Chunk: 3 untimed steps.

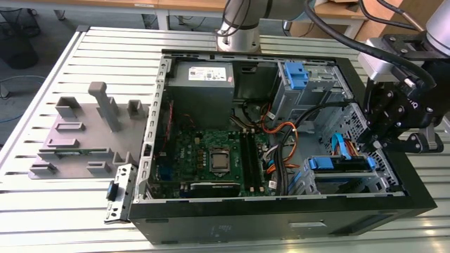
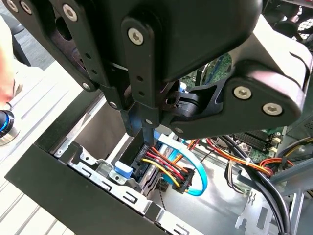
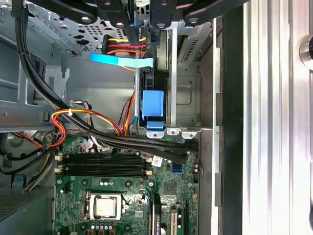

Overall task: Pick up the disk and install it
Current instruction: 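Insert the second disk wire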

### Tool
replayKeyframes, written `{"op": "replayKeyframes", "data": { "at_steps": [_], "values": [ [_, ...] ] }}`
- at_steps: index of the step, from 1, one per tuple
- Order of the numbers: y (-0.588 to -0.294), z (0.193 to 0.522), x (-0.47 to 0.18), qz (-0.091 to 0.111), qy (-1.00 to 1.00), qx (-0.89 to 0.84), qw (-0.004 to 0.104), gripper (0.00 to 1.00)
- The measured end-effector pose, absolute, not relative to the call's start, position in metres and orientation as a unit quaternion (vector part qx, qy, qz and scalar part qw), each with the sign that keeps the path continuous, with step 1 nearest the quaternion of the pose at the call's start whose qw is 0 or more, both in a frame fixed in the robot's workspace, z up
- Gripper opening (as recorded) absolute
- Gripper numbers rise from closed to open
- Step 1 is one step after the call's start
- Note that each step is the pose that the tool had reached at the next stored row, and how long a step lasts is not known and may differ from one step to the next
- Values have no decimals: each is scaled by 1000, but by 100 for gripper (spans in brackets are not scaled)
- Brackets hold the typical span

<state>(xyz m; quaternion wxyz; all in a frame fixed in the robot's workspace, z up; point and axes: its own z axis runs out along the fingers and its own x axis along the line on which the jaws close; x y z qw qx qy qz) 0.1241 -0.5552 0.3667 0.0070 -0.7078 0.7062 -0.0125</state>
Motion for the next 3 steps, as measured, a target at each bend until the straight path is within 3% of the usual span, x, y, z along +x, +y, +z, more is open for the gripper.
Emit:
{"op": "replayKeyframes", "data": {
  "at_steps": [3],
  "values": [
    [-555, 367, 124, -13, 706, -708, 7, 24]
  ]
}}
